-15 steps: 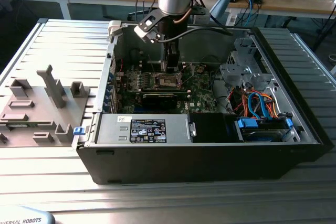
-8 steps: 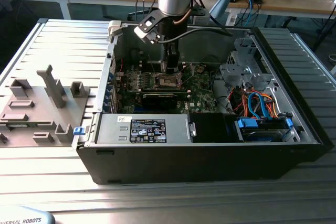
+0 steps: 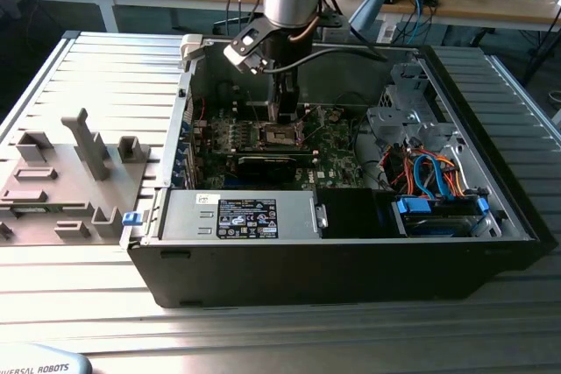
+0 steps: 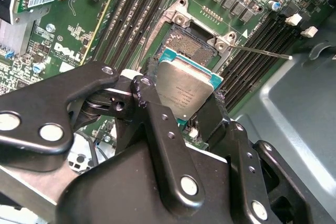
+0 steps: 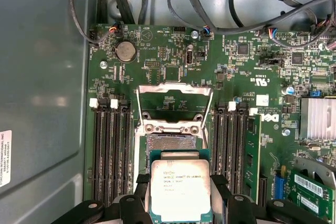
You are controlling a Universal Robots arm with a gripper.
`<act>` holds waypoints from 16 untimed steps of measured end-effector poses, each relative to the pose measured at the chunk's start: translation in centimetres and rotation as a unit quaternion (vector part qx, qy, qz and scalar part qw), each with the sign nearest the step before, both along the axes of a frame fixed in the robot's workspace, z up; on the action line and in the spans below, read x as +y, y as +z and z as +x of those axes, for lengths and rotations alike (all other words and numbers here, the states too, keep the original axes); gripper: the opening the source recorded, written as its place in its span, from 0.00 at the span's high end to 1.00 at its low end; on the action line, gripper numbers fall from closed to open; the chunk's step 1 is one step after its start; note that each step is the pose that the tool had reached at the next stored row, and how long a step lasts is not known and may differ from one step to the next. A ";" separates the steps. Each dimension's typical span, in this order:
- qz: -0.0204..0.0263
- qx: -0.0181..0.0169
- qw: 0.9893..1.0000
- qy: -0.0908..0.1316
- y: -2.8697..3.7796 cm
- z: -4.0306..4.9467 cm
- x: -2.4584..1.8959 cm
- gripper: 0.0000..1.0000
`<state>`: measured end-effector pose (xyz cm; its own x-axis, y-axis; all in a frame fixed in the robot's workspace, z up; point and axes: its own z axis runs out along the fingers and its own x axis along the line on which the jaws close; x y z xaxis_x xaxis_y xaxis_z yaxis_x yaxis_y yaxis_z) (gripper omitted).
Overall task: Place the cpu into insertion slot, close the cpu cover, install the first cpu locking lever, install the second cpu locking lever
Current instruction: 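Place the cpu into insertion slot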
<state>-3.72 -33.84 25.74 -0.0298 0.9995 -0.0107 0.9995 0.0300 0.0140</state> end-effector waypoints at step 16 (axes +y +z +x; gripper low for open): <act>0.000 0.000 1.000 0.000 -0.42 0.00 0.00 0.46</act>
<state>-3.73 -33.84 25.32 -0.0298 0.9995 -0.0106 0.9995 0.0300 0.0140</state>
